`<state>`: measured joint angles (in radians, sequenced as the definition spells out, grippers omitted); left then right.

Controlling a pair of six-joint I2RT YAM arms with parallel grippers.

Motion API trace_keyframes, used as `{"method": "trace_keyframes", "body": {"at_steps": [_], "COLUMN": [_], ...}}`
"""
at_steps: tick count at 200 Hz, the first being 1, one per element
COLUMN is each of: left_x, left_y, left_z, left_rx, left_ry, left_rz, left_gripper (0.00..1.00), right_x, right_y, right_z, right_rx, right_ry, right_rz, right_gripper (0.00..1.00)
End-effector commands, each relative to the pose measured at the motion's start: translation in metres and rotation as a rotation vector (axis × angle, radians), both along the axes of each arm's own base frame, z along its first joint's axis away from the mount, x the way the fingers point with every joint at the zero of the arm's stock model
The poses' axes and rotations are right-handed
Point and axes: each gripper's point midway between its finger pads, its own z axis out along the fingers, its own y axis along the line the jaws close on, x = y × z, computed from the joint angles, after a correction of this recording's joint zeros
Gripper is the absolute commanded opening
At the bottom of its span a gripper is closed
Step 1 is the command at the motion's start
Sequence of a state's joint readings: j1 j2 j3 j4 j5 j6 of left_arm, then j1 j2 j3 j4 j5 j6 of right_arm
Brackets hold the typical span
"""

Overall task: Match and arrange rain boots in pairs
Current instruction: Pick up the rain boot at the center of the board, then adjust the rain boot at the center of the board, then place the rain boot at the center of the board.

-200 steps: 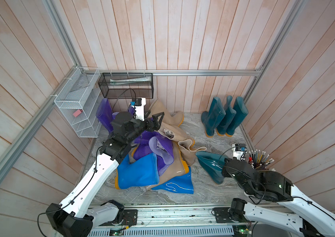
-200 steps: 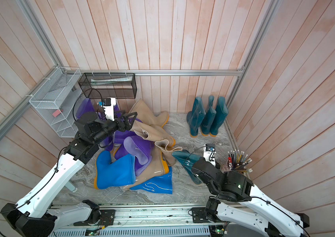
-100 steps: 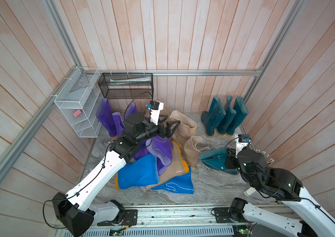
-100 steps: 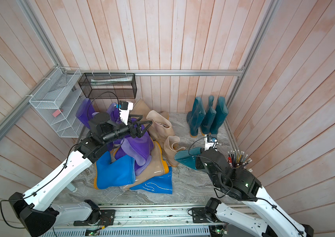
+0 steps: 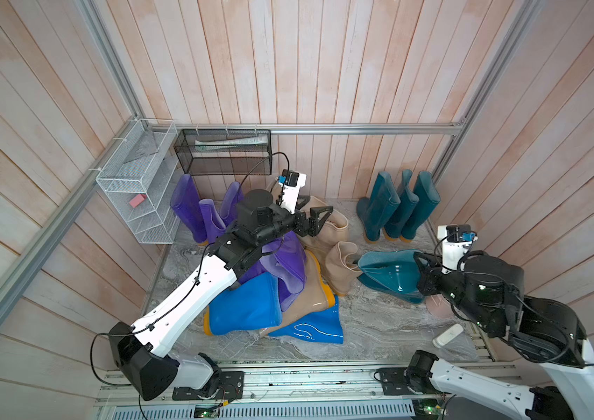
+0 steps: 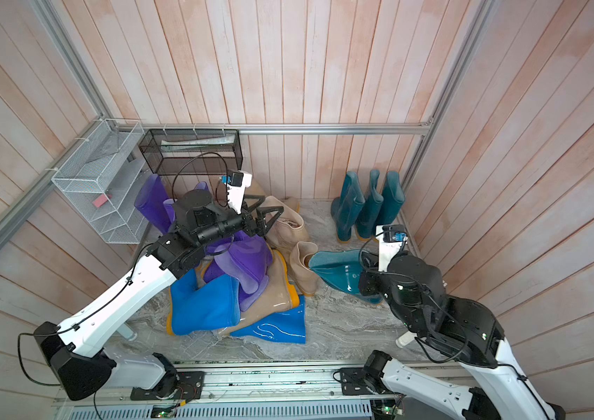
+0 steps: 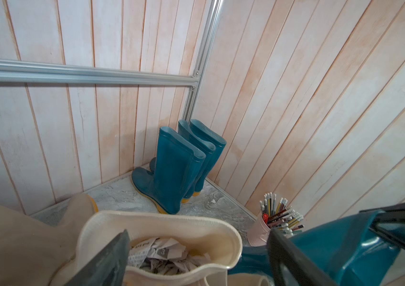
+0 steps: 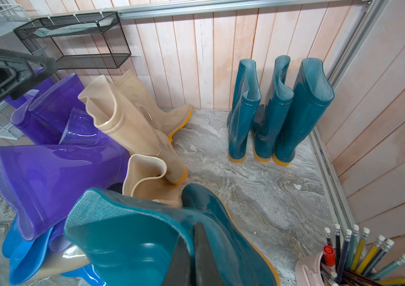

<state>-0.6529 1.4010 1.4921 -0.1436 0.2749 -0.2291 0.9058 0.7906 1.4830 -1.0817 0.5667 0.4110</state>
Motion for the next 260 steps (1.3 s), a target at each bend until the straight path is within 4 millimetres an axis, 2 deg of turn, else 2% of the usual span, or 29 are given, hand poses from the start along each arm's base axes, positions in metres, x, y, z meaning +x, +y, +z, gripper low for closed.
{"method": "trace_keyframes", "body": {"at_steps": [1,18,46,70,77,85,96,110,127,146,159,179,206,232,260], "left_x": [0.007,0.012,0.013,0.016,0.018,0.027,0.047,0.054,0.065,0.065,0.065,0.069,0.069,0.057,0.042], "left_y": [0.001,0.000,-0.003,-0.006,-0.015,-0.032,-0.045,-0.042,-0.037,-0.045,-0.050,-0.055,-0.054,-0.043,-0.022], "left_z": [0.001,0.000,0.001,0.006,0.014,0.022,0.019,0.019,0.004,-0.012,-0.022,-0.044,-0.082,-0.107,-0.135], "left_rx": [0.026,0.026,0.011,-0.007,0.005,0.079,0.167,0.164,0.228,0.235,0.234,0.279,0.358,0.394,0.449], "left_ry": [-0.015,-0.016,-0.011,-0.024,-0.072,-0.123,-0.132,-0.142,-0.141,-0.099,-0.068,-0.028,0.051,0.090,0.134], "left_rz": [0.036,0.048,0.040,0.042,0.035,0.050,0.106,0.146,0.231,0.191,0.167,0.156,0.149,0.141,0.164], "left_gripper": [0.89,0.90,0.90,0.90,0.91,0.92,0.92,0.92,0.94,0.95,0.95,0.94,0.84,0.75,0.56], "right_x": [0.004,0.006,0.010,0.021,0.027,0.033,0.041,0.046,0.048,0.057,0.070,0.103,0.148,0.182,0.200], "right_y": [-0.004,-0.019,-0.044,-0.035,-0.032,-0.031,-0.029,-0.030,-0.033,-0.023,-0.012,-0.012,-0.029,-0.012,-0.002], "right_z": [0.002,0.008,0.038,0.056,0.059,0.061,0.068,0.079,0.093,0.101,0.099,0.088,0.075,0.061,0.060], "right_rx": [-0.027,-0.030,-0.016,-0.021,-0.039,-0.074,-0.105,-0.126,-0.104,-0.067,-0.080,-0.083,0.032,0.111,0.152], "right_ry": [0.003,-0.028,-0.135,-0.208,-0.225,-0.244,-0.262,-0.293,-0.355,-0.425,-0.436,-0.395,-0.341,-0.282,-0.268], "right_rz": [-0.034,-0.110,-0.240,-0.247,-0.260,-0.290,-0.321,-0.357,-0.388,-0.371,-0.351,-0.343,-0.267,-0.115,-0.085], "right_gripper": [0.00,0.00,0.00,0.00,0.00,0.00,0.00,0.00,0.00,0.00,0.00,0.00,0.00,0.00,0.00]}}
